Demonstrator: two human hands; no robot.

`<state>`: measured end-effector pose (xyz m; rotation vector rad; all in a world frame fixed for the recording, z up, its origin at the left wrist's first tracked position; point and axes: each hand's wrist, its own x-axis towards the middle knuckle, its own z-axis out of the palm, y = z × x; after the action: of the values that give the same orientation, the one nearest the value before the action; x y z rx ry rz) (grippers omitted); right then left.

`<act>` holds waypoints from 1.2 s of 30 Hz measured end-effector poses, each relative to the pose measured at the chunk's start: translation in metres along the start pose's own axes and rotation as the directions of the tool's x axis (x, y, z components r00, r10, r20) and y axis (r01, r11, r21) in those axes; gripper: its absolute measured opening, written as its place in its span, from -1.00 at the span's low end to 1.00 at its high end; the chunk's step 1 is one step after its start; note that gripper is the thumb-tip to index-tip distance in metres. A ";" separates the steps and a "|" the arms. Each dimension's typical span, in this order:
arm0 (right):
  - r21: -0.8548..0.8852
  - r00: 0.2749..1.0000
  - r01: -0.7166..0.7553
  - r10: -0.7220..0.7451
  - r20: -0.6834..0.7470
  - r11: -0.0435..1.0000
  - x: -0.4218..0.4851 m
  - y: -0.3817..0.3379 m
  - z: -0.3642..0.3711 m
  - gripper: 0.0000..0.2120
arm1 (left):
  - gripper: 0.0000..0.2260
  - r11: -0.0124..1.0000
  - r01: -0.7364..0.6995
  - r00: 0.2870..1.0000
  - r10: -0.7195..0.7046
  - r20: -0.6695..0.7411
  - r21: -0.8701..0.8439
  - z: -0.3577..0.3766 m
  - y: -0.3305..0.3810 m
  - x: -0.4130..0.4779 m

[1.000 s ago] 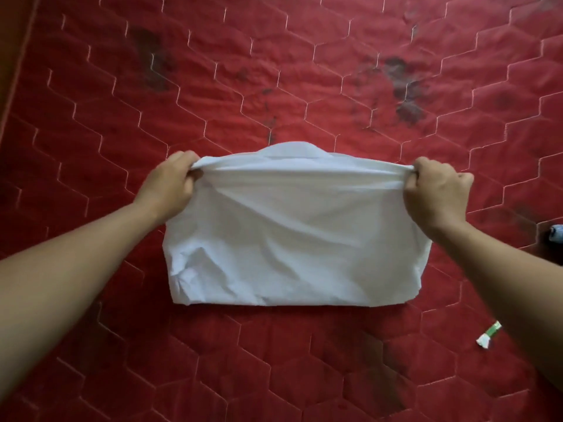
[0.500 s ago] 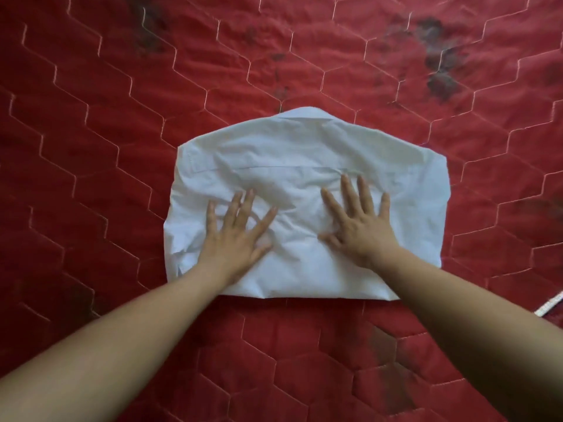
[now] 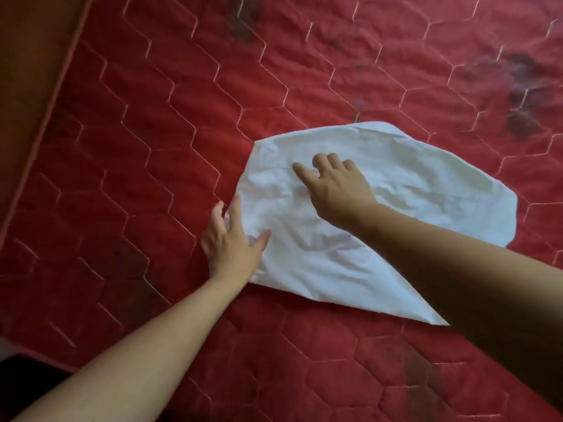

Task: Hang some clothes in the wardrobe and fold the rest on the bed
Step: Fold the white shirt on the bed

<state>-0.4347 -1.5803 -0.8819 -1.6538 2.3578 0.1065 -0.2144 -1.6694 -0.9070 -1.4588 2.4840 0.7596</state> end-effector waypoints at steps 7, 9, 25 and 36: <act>-0.387 0.915 0.393 -0.311 0.258 0.834 0.110 -0.078 -0.018 -0.56 | -0.71 0.572 0.510 0.858 -0.388 0.336 -0.643 -0.019 -0.031 0.004; -0.389 0.914 0.371 -0.259 0.311 0.843 0.115 -0.082 -0.019 -0.60 | -0.70 0.537 0.554 0.831 -0.316 0.458 -0.636 -0.021 -0.035 0.000; -0.317 0.941 0.327 -0.276 0.195 0.890 -0.022 0.059 -0.074 -0.73 | -0.75 0.830 0.157 0.798 0.212 0.564 -0.535 -0.016 0.114 -0.088; -0.403 0.969 0.070 0.034 0.246 0.913 -0.165 0.222 -0.065 -0.67 | -0.65 0.792 0.146 0.685 0.351 0.638 -0.592 0.098 0.312 -0.163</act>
<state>-0.6000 -1.3657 -0.7969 -1.7113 2.2296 0.8079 -0.4080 -1.3714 -0.8220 -0.8194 1.7440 1.8703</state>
